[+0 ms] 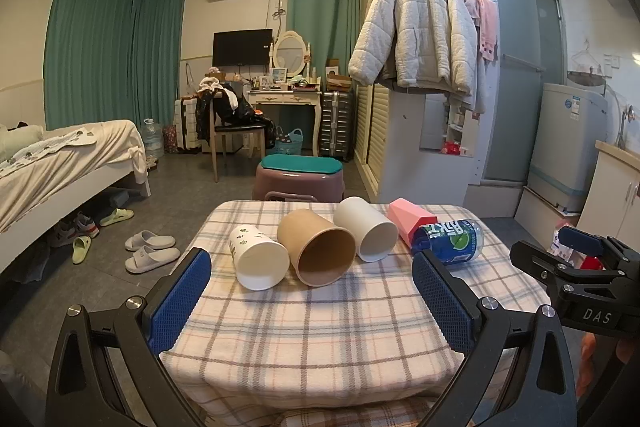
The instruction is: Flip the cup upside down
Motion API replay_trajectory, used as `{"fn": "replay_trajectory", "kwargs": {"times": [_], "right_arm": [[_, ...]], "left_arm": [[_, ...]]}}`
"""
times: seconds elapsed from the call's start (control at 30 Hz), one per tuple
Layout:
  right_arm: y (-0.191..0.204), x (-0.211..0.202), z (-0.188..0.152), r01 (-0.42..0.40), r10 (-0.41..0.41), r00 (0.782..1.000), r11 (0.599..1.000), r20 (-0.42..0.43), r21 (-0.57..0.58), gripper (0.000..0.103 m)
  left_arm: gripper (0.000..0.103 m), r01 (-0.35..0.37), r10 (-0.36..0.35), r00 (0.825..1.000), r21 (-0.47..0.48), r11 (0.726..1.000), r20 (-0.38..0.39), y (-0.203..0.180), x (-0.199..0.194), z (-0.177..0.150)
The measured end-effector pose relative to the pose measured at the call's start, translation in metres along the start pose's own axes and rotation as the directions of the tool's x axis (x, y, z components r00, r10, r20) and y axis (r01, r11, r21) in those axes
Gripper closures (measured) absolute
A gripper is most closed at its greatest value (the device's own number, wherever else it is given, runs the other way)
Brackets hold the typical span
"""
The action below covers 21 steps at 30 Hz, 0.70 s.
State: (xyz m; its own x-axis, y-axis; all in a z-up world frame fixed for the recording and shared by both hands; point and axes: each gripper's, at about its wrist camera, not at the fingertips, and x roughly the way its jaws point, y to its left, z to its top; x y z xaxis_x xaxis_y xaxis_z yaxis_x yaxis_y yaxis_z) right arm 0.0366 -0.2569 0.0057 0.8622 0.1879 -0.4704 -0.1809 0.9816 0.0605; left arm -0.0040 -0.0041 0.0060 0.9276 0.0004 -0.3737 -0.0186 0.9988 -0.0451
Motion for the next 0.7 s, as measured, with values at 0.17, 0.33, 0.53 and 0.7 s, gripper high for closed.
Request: {"fn": "replay_trajectory", "kwargs": {"times": [0.17,0.33,0.53,0.7], "right_arm": [[0.002,0.001,-0.005,0.001,-0.001,1.000,1.000,-0.001,-0.002,0.000],[0.008,-0.003,-0.004,-0.010,0.010,1.000,1.000,-0.002,-0.001,0.000],[0.009,-0.004,-0.005,-0.011,0.011,1.000,1.000,-0.003,-0.003,0.000],[0.009,-0.003,-0.004,-0.010,0.010,1.000,1.000,-0.004,-0.003,0.000]], "left_arm": [[0.000,0.001,-0.001,1.000,0.001,1.000,0.000,0.001,0.000,0.000],[0.000,0.002,-0.002,1.000,0.003,1.000,0.000,-0.003,0.001,0.000],[0.000,0.002,-0.002,1.000,0.001,1.000,-0.002,-0.002,0.001,0.000],[0.000,0.004,-0.004,1.000,0.000,1.000,-0.002,-0.001,0.002,-0.001]]}}
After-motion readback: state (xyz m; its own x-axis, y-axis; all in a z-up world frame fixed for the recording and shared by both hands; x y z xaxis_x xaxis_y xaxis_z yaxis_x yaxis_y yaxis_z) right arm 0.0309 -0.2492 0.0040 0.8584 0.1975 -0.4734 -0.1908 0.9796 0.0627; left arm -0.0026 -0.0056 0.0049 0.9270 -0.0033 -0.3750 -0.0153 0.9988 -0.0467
